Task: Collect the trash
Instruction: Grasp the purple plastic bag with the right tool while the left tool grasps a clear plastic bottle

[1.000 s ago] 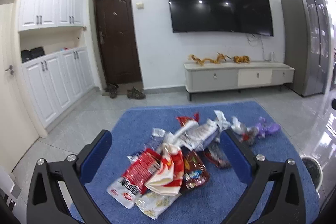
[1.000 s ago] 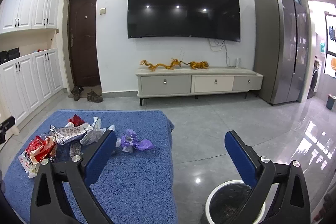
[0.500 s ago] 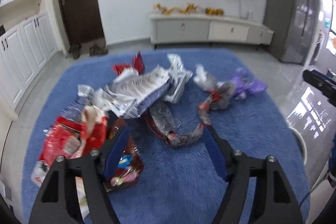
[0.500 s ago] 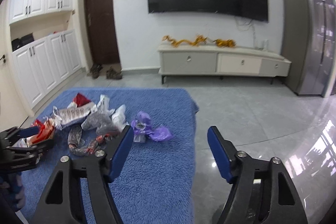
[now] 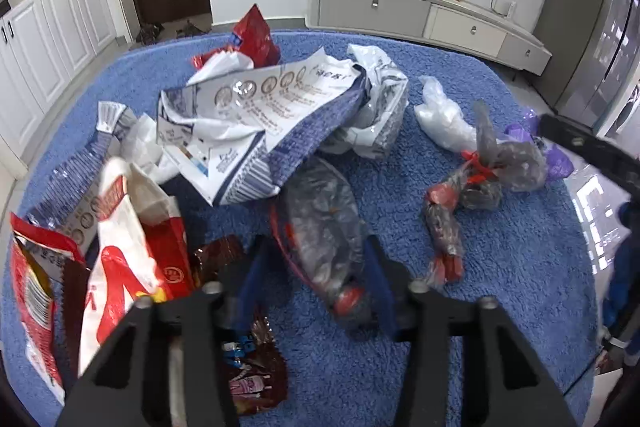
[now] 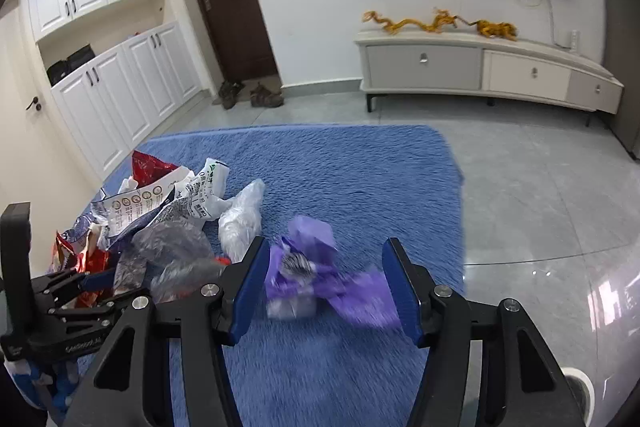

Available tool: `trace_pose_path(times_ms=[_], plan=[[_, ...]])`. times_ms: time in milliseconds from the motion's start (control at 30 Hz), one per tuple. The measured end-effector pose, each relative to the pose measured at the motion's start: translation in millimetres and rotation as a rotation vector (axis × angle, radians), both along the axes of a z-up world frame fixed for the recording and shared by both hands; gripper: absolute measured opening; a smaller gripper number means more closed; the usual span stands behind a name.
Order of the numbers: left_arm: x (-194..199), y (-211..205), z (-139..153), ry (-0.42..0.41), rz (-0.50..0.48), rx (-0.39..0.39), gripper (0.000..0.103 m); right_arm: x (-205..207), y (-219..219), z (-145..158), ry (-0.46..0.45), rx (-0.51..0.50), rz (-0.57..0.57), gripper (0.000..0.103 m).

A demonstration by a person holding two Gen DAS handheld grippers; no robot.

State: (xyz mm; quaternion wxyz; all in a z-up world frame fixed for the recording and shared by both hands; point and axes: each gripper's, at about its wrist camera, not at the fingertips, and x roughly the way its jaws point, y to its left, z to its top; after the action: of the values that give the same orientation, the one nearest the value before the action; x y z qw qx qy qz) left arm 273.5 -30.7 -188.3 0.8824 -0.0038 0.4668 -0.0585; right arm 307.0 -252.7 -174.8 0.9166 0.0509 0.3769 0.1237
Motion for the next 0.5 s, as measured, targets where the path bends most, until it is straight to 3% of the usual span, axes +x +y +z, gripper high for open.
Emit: trace_pose_path(times_ms=[33,67,100,133,233,500], plan=[[-1,2,1,-0.004,0.003,-0.004,0.031,5,2,-5,0.015,0.003,0.006,0.052],[-2,4,1,-0.004,0.001,-0.015,0.017,10,3,-10,0.033,0.011,0.009,0.048],[-2,5,1,0.002,-0.005,-0.032,0.014,13,3,-14,0.049,0.024,0.014,0.039],[-4,8,2,0.006,-0.011,-0.053,0.014,15,4,-17,0.065,0.047,0.025,0.032],[-12,8,7,-0.004,-0.038,-0.083,0.011,14,6,-18,0.065,0.067,0.034,0.025],[-52,3,41,-0.075,-0.122,-0.108,0.010,-29,6,10,0.001,0.088,0.016,0.022]])
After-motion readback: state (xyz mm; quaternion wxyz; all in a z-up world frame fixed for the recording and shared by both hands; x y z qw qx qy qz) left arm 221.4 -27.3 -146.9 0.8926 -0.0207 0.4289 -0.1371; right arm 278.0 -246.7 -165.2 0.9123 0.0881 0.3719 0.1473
